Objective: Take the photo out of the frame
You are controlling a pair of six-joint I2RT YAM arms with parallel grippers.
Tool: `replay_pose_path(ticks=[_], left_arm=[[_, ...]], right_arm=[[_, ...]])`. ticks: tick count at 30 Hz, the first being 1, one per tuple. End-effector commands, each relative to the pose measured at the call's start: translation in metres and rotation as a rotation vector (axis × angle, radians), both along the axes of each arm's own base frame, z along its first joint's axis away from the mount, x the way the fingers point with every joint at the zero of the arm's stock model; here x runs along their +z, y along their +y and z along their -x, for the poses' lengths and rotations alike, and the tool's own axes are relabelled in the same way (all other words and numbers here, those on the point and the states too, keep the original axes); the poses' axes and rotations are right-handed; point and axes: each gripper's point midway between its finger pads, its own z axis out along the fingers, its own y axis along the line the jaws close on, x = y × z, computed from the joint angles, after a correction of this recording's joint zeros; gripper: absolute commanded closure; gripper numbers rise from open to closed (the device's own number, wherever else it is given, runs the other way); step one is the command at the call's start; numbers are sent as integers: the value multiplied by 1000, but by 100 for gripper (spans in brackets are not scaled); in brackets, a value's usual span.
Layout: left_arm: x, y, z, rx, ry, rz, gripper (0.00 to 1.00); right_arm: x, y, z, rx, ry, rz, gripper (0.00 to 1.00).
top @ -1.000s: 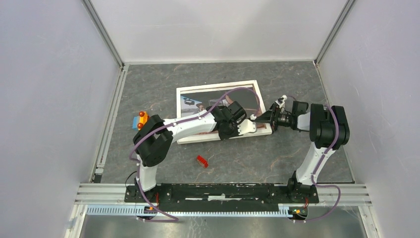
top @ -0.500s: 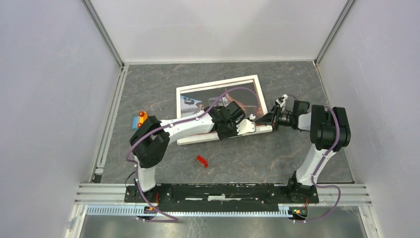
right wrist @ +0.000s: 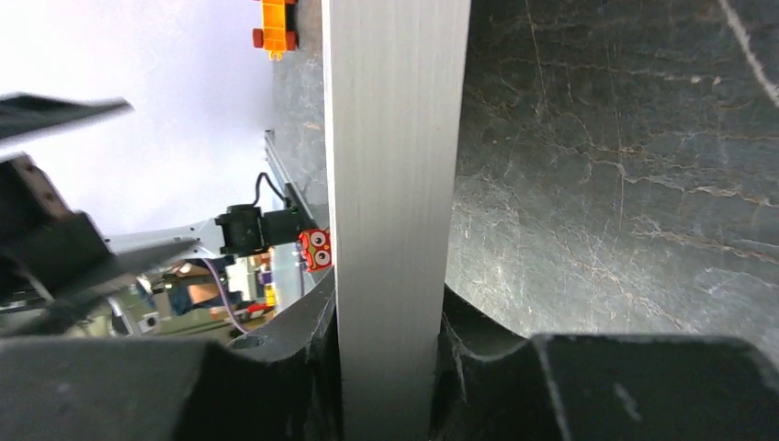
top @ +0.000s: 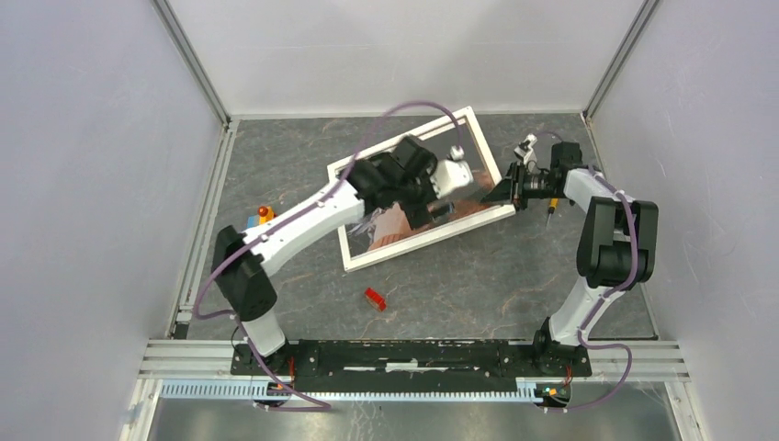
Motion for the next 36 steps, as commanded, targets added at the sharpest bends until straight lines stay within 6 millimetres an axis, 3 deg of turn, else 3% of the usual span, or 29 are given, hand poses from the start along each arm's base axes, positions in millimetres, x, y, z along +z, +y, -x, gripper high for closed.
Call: replay_pose_path(ticks=[1, 6, 13, 17, 21, 24, 28, 36], left_arm=[[68, 39, -26, 223, 2, 153, 0], [94, 79, -58, 382, 12, 220, 0], [105, 119, -82, 537, 0, 266, 0], [117, 142, -98, 647, -13, 331, 0], [129, 170, -114, 760, -45, 372, 0], [130, 183, -120, 811, -47, 386, 0], [127, 202, -129, 882, -38, 400, 0], [119, 227, -133, 958, -5, 403, 0]], right_arm=[[55, -19, -16, 75, -354, 199, 100], [99, -33, -33, 89, -532, 336, 100], [210, -50, -57, 16, -896, 515, 100], [273, -60, -57, -61, -1103, 632, 100], [316, -69, -48, -101, -1289, 783, 100], [328, -69, -43, -80, -1373, 876, 100], [322, -56, -38, -7, -1430, 987, 100], [264, -1, -31, 121, -1444, 1129, 100]])
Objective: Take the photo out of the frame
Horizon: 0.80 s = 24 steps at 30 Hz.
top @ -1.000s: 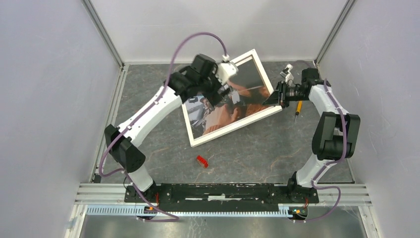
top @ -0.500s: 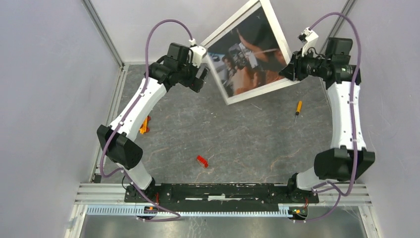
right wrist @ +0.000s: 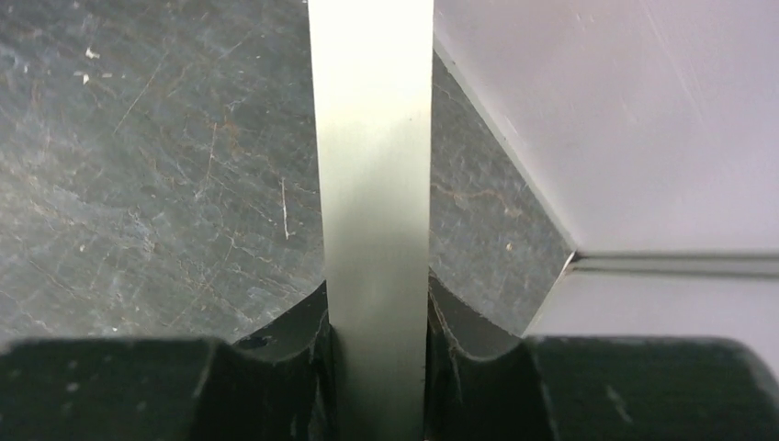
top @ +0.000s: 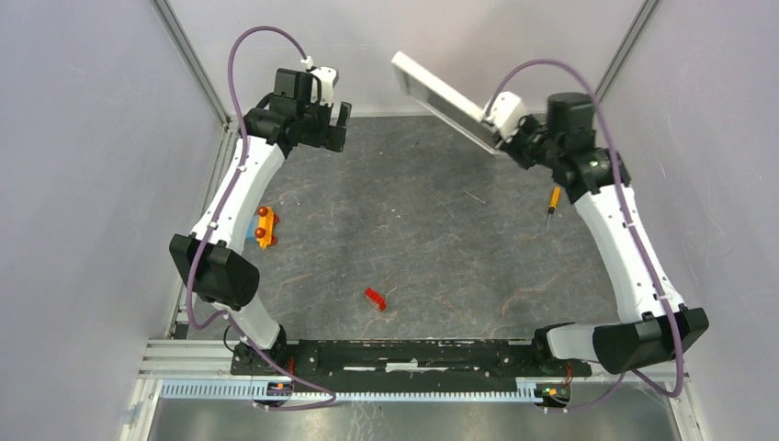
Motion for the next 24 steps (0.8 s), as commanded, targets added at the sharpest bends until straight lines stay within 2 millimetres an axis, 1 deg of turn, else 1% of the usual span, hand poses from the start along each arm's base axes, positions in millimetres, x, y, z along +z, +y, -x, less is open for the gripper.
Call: replay_pose_path(ticks=[1, 3, 5, 7, 8, 11, 12, 14, 17, 21, 23, 24], left_arm=[[27, 11, 2, 57, -45, 59, 0], [22, 17, 6, 83, -17, 88, 0], [16, 22, 12, 96, 13, 135, 0], [6, 31, 17, 120, 47, 166, 0], [2, 37, 18, 135, 59, 176, 0], [-11, 47, 24, 152, 91, 188, 0], [-13, 49, 25, 153, 93, 185, 0], [-18, 52, 28, 150, 100, 176, 0], [-27, 50, 32, 131, 119, 178, 0], [-43, 44, 41, 98, 169, 189, 0], [-51, 44, 44, 93, 185, 183, 0], [-54, 45, 45, 90, 189, 179, 0]], right_arm=[[39, 39, -2, 53, -240, 64, 100], [24, 53, 2, 59, -221, 100, 100], [4, 65, 10, 76, -200, 124, 100], [-22, 74, 20, 93, -183, 158, 100], [-30, 78, 26, 105, -182, 170, 100], [-68, 92, 43, 162, -167, 216, 100], [-75, 96, 48, 179, -177, 228, 100], [-98, 100, 56, 205, -191, 271, 100], [-121, 104, 60, 211, -216, 314, 100], [-161, 98, 62, 179, -204, 374, 98], [-179, 96, 65, 184, -195, 389, 98], [-182, 97, 65, 183, -203, 385, 97]])
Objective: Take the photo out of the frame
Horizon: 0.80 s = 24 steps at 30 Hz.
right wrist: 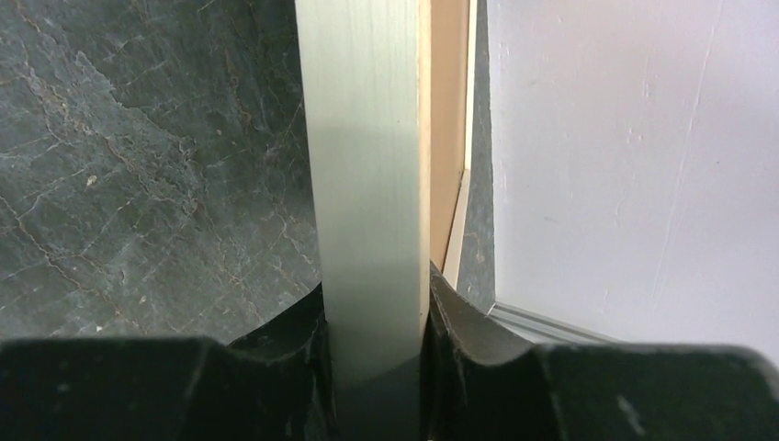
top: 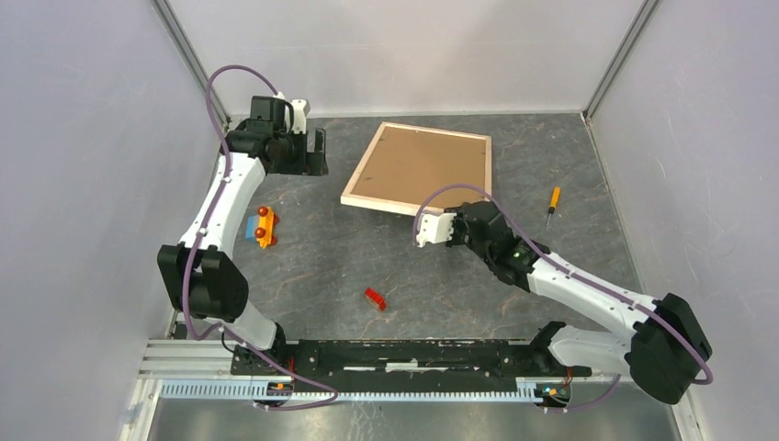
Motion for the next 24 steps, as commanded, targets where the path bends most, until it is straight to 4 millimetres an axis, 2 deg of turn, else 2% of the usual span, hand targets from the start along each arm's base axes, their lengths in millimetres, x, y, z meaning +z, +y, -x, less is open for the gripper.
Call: replay_pose_path(ticks=[1, 5, 11, 16, 24], left_arm=[[3, -7, 9, -29, -19, 36, 0], [-10, -8, 13, -39, -4, 38, 0], [-30, -12, 17, -42, 34, 57, 0], [-46, -17, 17, -34, 61, 89, 0], [-59, -19, 18, -46, 80, 94, 0]], right_arm=[[-27, 5, 1, -55, 23, -120, 96], [-56, 6, 10, -42, 93, -92, 86], [-84, 11, 20, -8, 160, -77, 78], [-114, 3, 29, 5, 208, -20, 71], [-140, -4, 51, 49, 286, 14, 38]])
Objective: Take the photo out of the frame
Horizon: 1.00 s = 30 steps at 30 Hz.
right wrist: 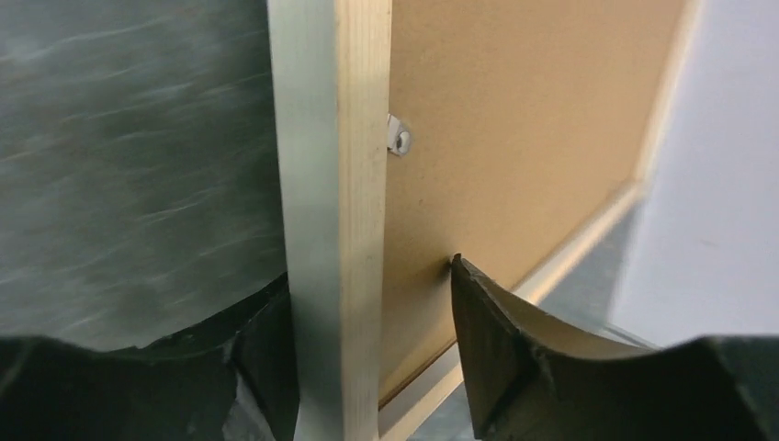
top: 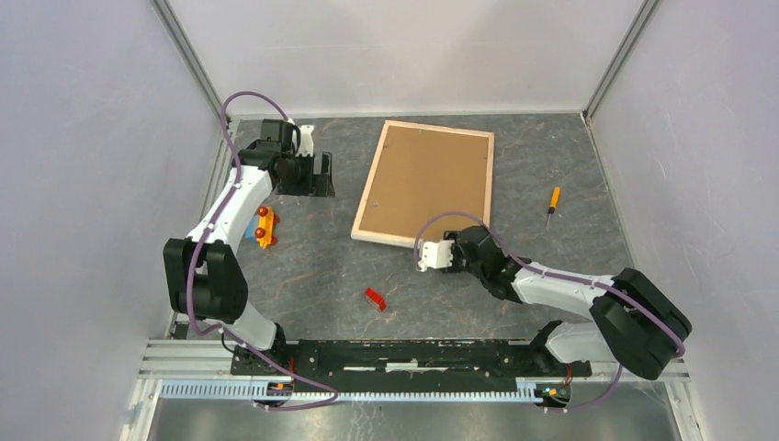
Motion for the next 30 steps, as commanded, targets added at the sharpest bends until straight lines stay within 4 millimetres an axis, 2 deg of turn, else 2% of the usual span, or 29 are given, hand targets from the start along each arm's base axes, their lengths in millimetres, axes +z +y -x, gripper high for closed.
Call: replay_pose_path(ticks=[1, 4, 7, 13, 15, 18, 21, 25, 30], left_arm=[[6, -9, -8, 3, -43, 50, 0], [3, -12, -10, -9, -36, 65, 0], [1, -17, -14, -20, -34, 82, 0], [-5, -31, -25, -64, -26, 95, 0], [-11, -37, -28, -82, -16, 85, 0], [-19, -47, -36, -97, -12, 71, 0], [-29, -63, -47, -126, -9, 63, 0], [-45, -89, -65, -173, 12, 60, 6], [-65, -106, -87, -189, 49, 37, 14]], right_arm=[[-37, 1, 35, 22, 193, -44, 34], [-36, 4, 39, 35, 227, -51, 24], [-24, 12, 39, 39, 250, -87, 16], [10, 22, 30, 15, 344, -210, 2], [25, 21, 21, -9, 381, -266, 2], [49, 15, -3, -89, 422, -374, 2], [53, -2, -34, -242, 477, -456, 2], [46, -24, -76, -417, 561, -574, 2], [30, -51, -119, -554, 600, -645, 2]])
